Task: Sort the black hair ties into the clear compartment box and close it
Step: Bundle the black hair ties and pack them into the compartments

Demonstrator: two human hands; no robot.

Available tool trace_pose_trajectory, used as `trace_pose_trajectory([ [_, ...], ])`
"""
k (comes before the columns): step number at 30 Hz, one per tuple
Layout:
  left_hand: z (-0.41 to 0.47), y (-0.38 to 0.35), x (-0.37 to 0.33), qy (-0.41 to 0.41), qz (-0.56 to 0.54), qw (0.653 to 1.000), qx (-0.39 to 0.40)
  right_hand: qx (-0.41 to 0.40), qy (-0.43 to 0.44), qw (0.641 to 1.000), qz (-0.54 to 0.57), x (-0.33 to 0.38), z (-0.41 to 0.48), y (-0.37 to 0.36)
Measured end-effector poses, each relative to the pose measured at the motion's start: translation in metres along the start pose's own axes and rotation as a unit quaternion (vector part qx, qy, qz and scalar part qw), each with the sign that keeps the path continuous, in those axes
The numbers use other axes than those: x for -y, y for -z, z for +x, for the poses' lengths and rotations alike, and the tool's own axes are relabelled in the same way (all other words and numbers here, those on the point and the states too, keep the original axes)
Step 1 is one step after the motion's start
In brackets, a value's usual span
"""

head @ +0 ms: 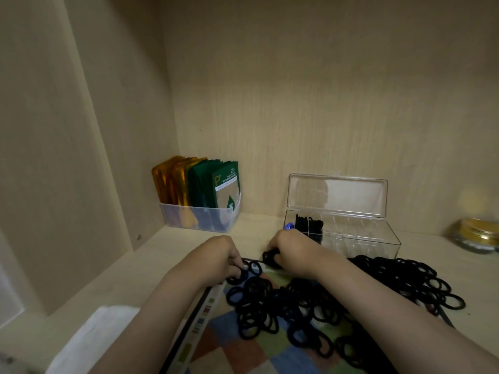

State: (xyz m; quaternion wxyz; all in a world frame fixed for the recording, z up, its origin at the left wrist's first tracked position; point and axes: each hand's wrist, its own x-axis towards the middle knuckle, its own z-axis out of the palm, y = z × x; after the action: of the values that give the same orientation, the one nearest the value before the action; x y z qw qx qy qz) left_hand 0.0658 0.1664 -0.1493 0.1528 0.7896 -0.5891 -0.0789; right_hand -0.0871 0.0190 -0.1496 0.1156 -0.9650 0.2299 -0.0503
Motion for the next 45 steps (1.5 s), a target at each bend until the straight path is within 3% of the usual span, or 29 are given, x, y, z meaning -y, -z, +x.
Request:
trace_pose_trajectory([
  [4, -0.003, 0.002, -0.005, -0.013, -0.008, 1.0, -0.015, 0.003, -0.006, 1.0, -0.008, -0.002, 0.001, -0.003],
  [8, -0.006, 0.005, -0.002, 0.018, -0.116, 0.992, -0.046, -0.007, 0.001, 0.999, -0.041, 0.0, 0.0, 0.001],
  [12, -0.007, 0.006, -0.007, -0.001, -0.187, 0.982, -0.016, -0.007, 0.014, 0.998, -0.057, 0.0, -0.002, -0.001],
  [20, 0.011, -0.007, -0.013, -0.036, -0.044, 0.998, 0.019, 0.007, 0.013, 0.995, -0.094, -0.007, 0.006, -0.006],
  [25, 0.015, -0.008, -0.012, -0.034, -0.009, 0.999, 0.013, -0.002, 0.021, 0.991, -0.132, -0.004, 0.004, -0.002],
  [32, 0.007, 0.001, -0.014, -0.012, -0.132, 0.991, -0.016, -0.071, 0.037, 0.996, 0.032, 0.002, -0.016, 0.026],
  [37, 0.002, 0.01, -0.025, -0.018, -0.203, 0.978, 0.048, 0.002, 0.014, 0.996, 0.088, 0.002, -0.037, 0.047],
  [45, -0.009, 0.014, -0.041, -0.021, -0.142, 0.985, 0.095, 0.06, -0.004, 0.987, 0.147, 0.0, -0.069, 0.071],
])
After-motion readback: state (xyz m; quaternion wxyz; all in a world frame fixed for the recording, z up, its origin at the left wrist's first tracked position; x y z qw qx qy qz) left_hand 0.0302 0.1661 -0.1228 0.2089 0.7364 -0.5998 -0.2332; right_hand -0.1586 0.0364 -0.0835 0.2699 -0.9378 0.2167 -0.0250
